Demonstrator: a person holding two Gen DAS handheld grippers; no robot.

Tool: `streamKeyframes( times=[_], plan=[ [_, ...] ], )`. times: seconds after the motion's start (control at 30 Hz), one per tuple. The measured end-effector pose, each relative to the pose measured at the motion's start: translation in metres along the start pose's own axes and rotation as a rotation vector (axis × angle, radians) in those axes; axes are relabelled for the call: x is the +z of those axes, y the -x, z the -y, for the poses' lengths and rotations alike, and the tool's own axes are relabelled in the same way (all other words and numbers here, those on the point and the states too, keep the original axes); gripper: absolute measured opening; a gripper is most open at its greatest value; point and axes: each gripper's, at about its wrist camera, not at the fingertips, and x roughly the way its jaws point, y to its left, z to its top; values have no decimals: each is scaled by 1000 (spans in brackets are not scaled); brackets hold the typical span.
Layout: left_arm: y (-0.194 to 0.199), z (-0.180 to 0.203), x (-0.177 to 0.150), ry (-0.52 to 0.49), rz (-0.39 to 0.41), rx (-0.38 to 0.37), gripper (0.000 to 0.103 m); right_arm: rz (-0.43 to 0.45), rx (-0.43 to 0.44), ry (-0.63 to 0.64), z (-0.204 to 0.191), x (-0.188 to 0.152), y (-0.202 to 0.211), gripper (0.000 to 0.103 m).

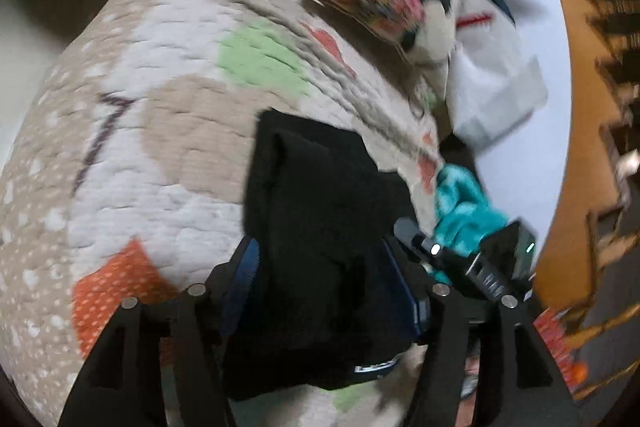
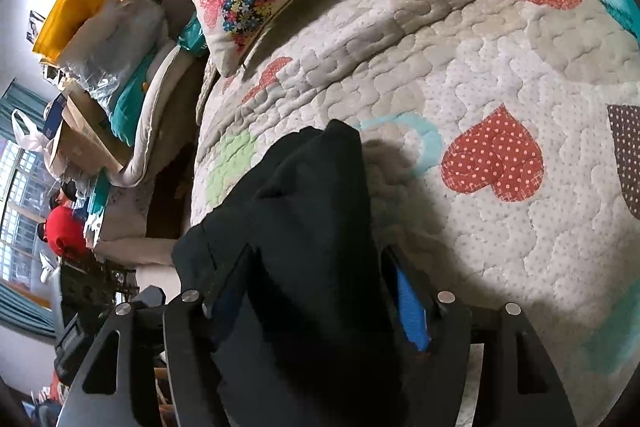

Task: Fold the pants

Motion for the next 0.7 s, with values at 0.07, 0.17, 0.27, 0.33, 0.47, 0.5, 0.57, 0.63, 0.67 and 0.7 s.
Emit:
streamKeyframes(
  times=[0.07,0.17,0.27,0.33,0.47,0.5,0.57,0.63,0.67,0.7],
  plan=[
    [-9,3,-4,-26,3,36,69,0,12,-14,4,-1,-1,73],
    [-20,3,-7,-32,15,76,73,-8,38,-35,9,-1,-6,74],
    [-24,12,-6,-62,5,87,67,-25,56,-33,5,-2,-14,74],
    [-25,14,-4,-65,-14,93,50,-45,52,5,-3,-3,-19,73],
    [-25,11,1,-27,-24,84,41,-47,-12,149,-26,-2,-16,63],
    [-24,11,1,-26,-22,83,40,-46,-19,167,-29,-2,-15,62],
    [-22,16,1,-44,-9,95,39,-40,-28,193,-35,1,-11,60],
    [-18,26,-2,-98,13,142,38,-35,-36,211,-39,1,-9,60],
    [-15,31,-4,-126,24,164,38,-33,-41,219,-41,1,-8,60],
    [-14,34,-5,-142,30,178,37,-28,-45,230,-43,1,-7,60]
  ],
)
